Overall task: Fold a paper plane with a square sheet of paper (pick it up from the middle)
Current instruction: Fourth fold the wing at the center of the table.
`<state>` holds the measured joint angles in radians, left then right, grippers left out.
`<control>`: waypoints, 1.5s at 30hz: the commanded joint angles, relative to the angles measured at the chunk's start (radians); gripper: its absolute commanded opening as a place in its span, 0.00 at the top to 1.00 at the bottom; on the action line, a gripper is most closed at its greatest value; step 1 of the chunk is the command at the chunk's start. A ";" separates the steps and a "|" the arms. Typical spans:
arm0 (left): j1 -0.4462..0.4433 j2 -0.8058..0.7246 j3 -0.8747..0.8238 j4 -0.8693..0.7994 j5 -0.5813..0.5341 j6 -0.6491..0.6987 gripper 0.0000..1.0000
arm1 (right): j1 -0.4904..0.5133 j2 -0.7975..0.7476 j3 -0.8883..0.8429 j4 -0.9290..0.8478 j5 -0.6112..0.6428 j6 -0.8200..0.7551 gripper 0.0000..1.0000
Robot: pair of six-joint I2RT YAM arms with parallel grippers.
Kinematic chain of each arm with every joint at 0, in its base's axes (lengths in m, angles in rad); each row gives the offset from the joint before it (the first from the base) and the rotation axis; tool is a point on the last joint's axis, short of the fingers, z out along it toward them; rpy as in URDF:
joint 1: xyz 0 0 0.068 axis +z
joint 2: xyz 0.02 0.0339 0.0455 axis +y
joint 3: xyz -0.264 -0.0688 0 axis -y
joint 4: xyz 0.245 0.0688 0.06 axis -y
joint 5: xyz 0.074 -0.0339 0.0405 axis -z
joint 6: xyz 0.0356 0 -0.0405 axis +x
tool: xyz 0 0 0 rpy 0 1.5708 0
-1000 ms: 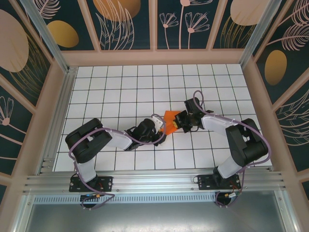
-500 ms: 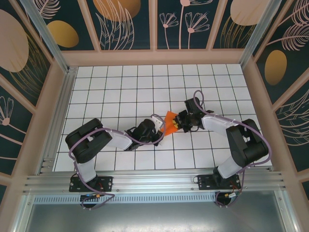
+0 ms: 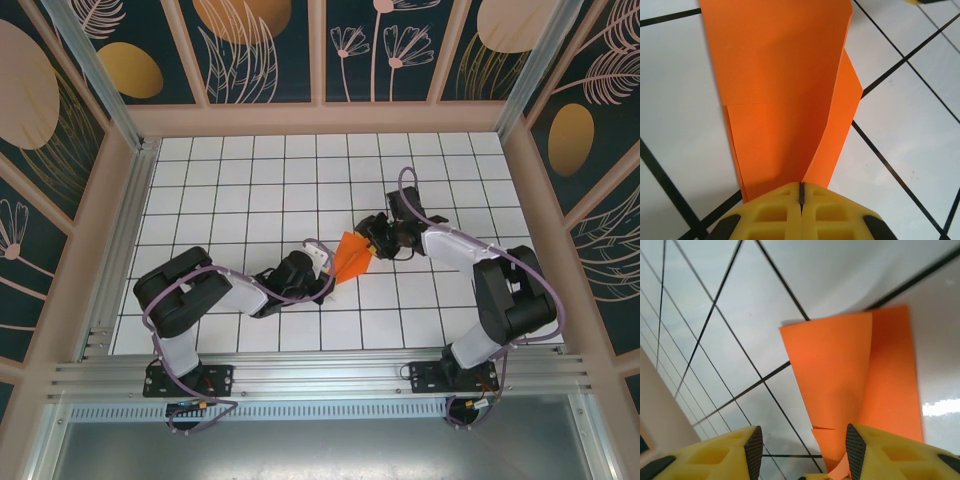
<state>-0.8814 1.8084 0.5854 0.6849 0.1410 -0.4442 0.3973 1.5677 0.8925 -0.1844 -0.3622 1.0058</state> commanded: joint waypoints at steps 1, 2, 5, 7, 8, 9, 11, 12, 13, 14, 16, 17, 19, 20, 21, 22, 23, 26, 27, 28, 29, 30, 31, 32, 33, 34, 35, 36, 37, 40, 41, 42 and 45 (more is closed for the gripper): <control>0.045 -0.023 -0.056 0.053 0.077 -0.066 1.00 | -0.036 -0.007 0.043 -0.027 0.061 -0.325 0.47; 0.058 -0.025 -0.062 0.063 0.094 -0.078 1.00 | -0.043 -0.022 0.046 -0.006 0.067 -0.394 0.44; 0.091 -0.024 -0.077 0.097 0.151 -0.112 1.00 | -0.047 -0.036 0.081 0.018 0.088 -0.609 0.35; 0.105 -0.024 -0.084 0.116 0.181 -0.130 1.00 | -0.048 -0.007 0.130 -0.016 0.070 -0.731 0.28; 0.110 -0.024 -0.087 0.120 0.186 -0.136 1.00 | -0.047 0.006 0.144 -0.028 0.068 -0.762 0.26; 0.115 -0.024 -0.087 0.121 0.190 -0.142 1.00 | -0.047 0.022 0.154 -0.035 0.051 -0.786 0.25; 0.125 -0.023 -0.090 0.123 0.193 -0.154 1.00 | -0.047 0.041 0.167 -0.040 0.022 -0.763 0.23; 0.129 -0.021 -0.089 0.123 0.196 -0.160 1.00 | -0.045 0.047 0.167 -0.035 -0.009 -0.734 0.23; 0.133 -0.020 -0.090 0.124 0.201 -0.169 1.00 | -0.036 0.051 0.168 -0.033 -0.015 -0.690 0.23; 0.138 -0.017 -0.088 0.123 0.203 -0.175 1.00 | -0.022 0.059 0.175 -0.045 -0.002 -0.642 0.23; 0.142 -0.012 -0.087 0.122 0.211 -0.186 1.00 | 0.006 0.075 0.199 -0.095 0.062 -0.537 0.27; 0.147 -0.007 -0.084 0.120 0.216 -0.195 1.00 | 0.015 0.084 0.211 -0.126 0.087 -0.467 0.30; 0.156 0.004 -0.081 0.123 0.231 -0.214 1.00 | 0.026 0.098 0.224 -0.178 0.112 -0.337 0.36; 0.160 0.008 -0.078 0.123 0.238 -0.225 1.00 | 0.035 0.103 0.232 -0.199 0.119 -0.283 0.38; 0.164 0.012 -0.074 0.124 0.246 -0.235 1.00 | 0.049 0.106 0.245 -0.230 0.148 -0.232 0.39; 0.166 0.017 -0.072 0.128 0.253 -0.246 1.00 | 0.058 0.110 0.259 -0.260 0.170 -0.180 0.39; 0.171 0.018 -0.070 0.132 0.260 -0.261 1.00 | 0.069 0.111 0.270 -0.274 0.175 -0.140 0.39; 0.182 0.031 -0.060 0.151 0.291 -0.317 1.00 | 0.121 0.115 0.287 -0.295 0.217 -0.021 0.39; 0.185 0.035 -0.058 0.163 0.302 -0.341 1.00 | 0.139 0.121 0.291 -0.304 0.237 0.013 0.39; 0.187 0.040 -0.055 0.171 0.308 -0.360 1.00 | 0.144 0.125 0.294 -0.306 0.253 0.036 0.39; 0.187 0.044 -0.055 0.181 0.313 -0.379 1.00 | 0.166 0.136 0.298 -0.303 0.267 0.049 0.38; 0.188 0.046 -0.058 0.192 0.317 -0.395 1.00 | 0.177 0.145 0.304 -0.300 0.278 0.055 0.38; 0.189 0.047 -0.062 0.205 0.318 -0.406 1.00 | 0.185 0.154 0.308 -0.290 0.284 0.049 0.38; 0.190 0.050 -0.067 0.216 0.316 -0.420 1.00 | 0.190 0.169 0.319 -0.290 0.287 0.033 0.39; 0.191 0.055 -0.071 0.225 0.318 -0.432 1.00 | 0.191 0.185 0.330 -0.285 0.274 0.002 0.39; 0.193 0.060 -0.074 0.231 0.320 -0.439 1.00 | 0.190 0.194 0.340 -0.284 0.267 -0.028 0.41; 0.193 0.062 -0.075 0.229 0.315 -0.444 1.00 | 0.191 0.205 0.348 -0.291 0.267 -0.049 0.42; 0.195 0.065 -0.075 0.226 0.310 -0.443 1.00 | 0.189 0.212 0.351 -0.289 0.256 -0.077 0.43; 0.194 0.066 -0.077 0.225 0.306 -0.446 1.00 | 0.186 0.219 0.358 -0.296 0.243 -0.091 0.45; 0.194 0.066 -0.081 0.225 0.301 -0.434 1.00 | 0.193 0.247 0.394 -0.361 0.243 -0.089 0.46; 0.195 0.068 -0.081 0.228 0.301 -0.432 1.00 | 0.199 0.256 0.402 -0.375 0.248 -0.074 0.46; 0.195 0.072 -0.081 0.236 0.303 -0.431 1.00 | 0.204 0.265 0.404 -0.379 0.249 -0.058 0.46; 0.194 0.084 -0.078 0.238 0.303 -0.427 1.00 | 0.219 0.283 0.413 -0.384 0.254 -0.009 0.46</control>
<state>-0.6918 1.8618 0.5159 0.9001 0.4385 -0.8665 0.5980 1.8286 1.2701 -0.5083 -0.1234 0.9565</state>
